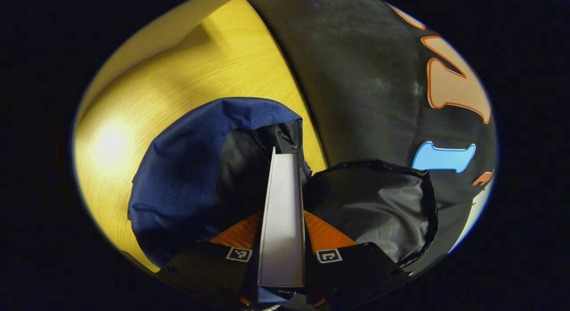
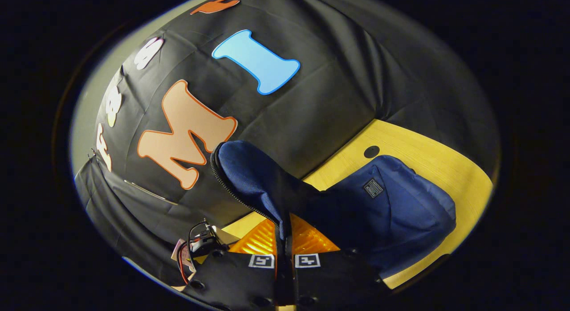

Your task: Open the schoolbag, grab two books from the bookshelf and put them into the schoolbag.

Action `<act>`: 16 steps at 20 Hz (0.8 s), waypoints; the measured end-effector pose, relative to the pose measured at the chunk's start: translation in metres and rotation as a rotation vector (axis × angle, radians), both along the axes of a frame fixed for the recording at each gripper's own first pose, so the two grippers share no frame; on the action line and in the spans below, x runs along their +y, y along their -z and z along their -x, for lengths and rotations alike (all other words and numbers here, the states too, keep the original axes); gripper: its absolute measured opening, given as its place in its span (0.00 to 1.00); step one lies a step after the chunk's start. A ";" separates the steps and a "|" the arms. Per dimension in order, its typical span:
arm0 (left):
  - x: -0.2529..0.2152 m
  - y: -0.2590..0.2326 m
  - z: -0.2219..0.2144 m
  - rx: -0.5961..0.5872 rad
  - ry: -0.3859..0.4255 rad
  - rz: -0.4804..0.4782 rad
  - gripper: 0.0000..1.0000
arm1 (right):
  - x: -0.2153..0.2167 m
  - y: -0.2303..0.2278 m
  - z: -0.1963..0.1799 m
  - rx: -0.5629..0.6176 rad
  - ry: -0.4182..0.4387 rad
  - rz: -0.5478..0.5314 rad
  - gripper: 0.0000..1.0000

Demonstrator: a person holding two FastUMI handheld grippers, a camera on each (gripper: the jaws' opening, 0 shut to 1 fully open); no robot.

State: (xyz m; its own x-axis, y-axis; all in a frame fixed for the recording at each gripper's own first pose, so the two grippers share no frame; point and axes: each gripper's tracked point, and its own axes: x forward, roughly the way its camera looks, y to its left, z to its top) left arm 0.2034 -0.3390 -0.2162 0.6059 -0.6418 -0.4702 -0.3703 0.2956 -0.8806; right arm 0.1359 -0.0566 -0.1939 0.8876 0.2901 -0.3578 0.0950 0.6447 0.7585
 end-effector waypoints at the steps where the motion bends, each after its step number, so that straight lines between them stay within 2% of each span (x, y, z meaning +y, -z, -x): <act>1: -0.002 0.005 0.005 0.004 0.034 -0.040 0.40 | 0.000 0.002 0.000 0.003 -0.002 0.005 0.02; 4: 0.006 0.020 0.013 -0.035 0.116 -0.221 0.67 | 0.005 0.008 0.001 0.014 0.000 -0.009 0.03; 5: 0.007 0.024 0.016 -0.036 0.141 -0.261 0.62 | 0.006 0.011 0.001 0.015 0.000 -0.008 0.03; 6: 0.010 0.024 0.017 -0.037 0.164 -0.294 0.68 | 0.006 0.012 0.002 0.017 -0.003 -0.003 0.03; 7: 0.012 0.023 0.020 -0.042 0.185 -0.329 0.63 | 0.006 0.012 0.001 0.015 -0.004 0.000 0.02; 9: 0.026 0.024 0.019 -0.085 0.217 -0.421 0.79 | 0.007 0.012 0.002 0.015 -0.001 0.002 0.04; 10: 0.035 0.023 0.018 -0.114 0.239 -0.477 0.72 | 0.008 0.013 0.002 0.015 0.001 0.002 0.04; 11: 0.043 0.026 0.016 -0.143 0.261 -0.532 0.79 | 0.008 0.014 0.001 0.015 0.002 0.003 0.04; 12: 0.049 0.024 0.014 -0.171 0.284 -0.580 0.72 | 0.009 0.015 0.002 0.017 0.004 0.006 0.04; 16: 0.081 0.015 0.017 -0.276 0.349 -0.724 0.72 | 0.012 0.020 0.003 0.019 0.002 0.005 0.04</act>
